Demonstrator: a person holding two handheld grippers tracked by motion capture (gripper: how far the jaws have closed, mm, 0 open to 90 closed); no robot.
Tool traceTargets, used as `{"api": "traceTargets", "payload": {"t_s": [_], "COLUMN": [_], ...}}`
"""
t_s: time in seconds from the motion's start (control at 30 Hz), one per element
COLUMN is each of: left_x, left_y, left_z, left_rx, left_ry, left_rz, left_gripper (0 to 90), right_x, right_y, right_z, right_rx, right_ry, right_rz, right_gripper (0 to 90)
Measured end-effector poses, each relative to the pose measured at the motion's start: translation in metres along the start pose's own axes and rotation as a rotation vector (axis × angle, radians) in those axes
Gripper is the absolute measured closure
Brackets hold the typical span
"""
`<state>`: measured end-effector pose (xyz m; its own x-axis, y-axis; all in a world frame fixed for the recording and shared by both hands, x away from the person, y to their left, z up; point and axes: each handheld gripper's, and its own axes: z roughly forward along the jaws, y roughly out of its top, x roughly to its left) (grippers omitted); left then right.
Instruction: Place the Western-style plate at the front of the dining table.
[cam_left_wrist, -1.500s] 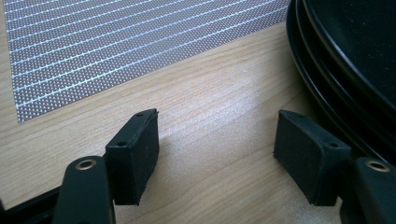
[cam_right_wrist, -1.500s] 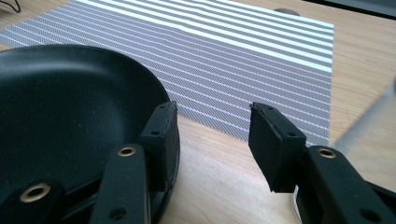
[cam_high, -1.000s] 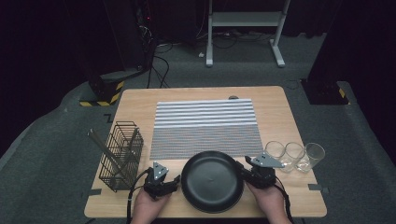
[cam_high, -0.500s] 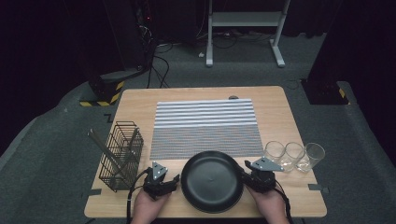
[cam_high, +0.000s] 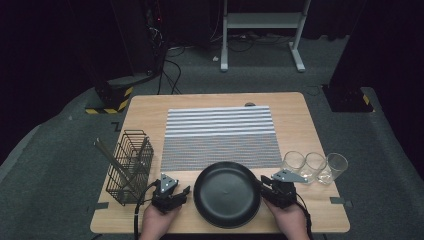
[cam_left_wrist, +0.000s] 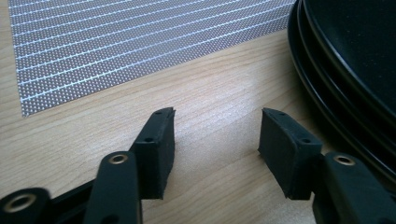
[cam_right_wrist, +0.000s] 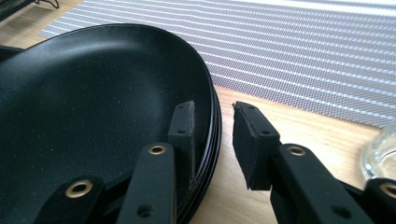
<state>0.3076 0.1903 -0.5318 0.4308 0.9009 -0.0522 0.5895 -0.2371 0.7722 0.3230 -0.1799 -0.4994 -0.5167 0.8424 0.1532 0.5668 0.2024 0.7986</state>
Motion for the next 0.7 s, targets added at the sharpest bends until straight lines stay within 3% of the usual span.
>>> {"api": "traceTargets", "payload": {"t_s": [0.23,0.27,0.3,0.33,0.37,0.4,0.7], "left_x": [0.005,0.005,0.005,0.008,0.008,0.009,0.009], "left_y": [0.000,0.000,0.000,0.000,0.000,0.000,0.003], "left_z": [-0.003,-0.004,-0.004,-0.006,-0.006,-0.009,-0.016], "left_rx": [0.003,0.001,0.001,-0.001,-0.001,-0.004,-0.030], "left_ry": [-0.047,-0.073,-0.073,-0.116,-0.116,-0.147,-0.205], "left_rz": [-0.054,-0.074,-0.074,-0.108,-0.108,-0.127,-0.167], "left_gripper": [51.0,52.1,52.3,52.7,53.2,54.1,54.7], "right_x": [-0.006,-0.007,-0.007,-0.007,-0.007,-0.007,-0.008], "right_y": [-0.003,-0.003,-0.003,-0.004,-0.004,-0.004,-0.007], "right_z": [0.000,-0.001,-0.001,0.000,0.000,0.000,0.001], "right_rx": [0.002,0.001,0.001,0.005,0.005,0.009,0.020], "right_ry": [0.051,0.054,0.054,0.068,0.068,0.073,0.093], "right_rz": [0.077,0.087,0.087,0.106,0.106,0.117,0.152], "right_gripper": [71.4,71.6,71.6,72.4,72.4,72.8,70.6]}}
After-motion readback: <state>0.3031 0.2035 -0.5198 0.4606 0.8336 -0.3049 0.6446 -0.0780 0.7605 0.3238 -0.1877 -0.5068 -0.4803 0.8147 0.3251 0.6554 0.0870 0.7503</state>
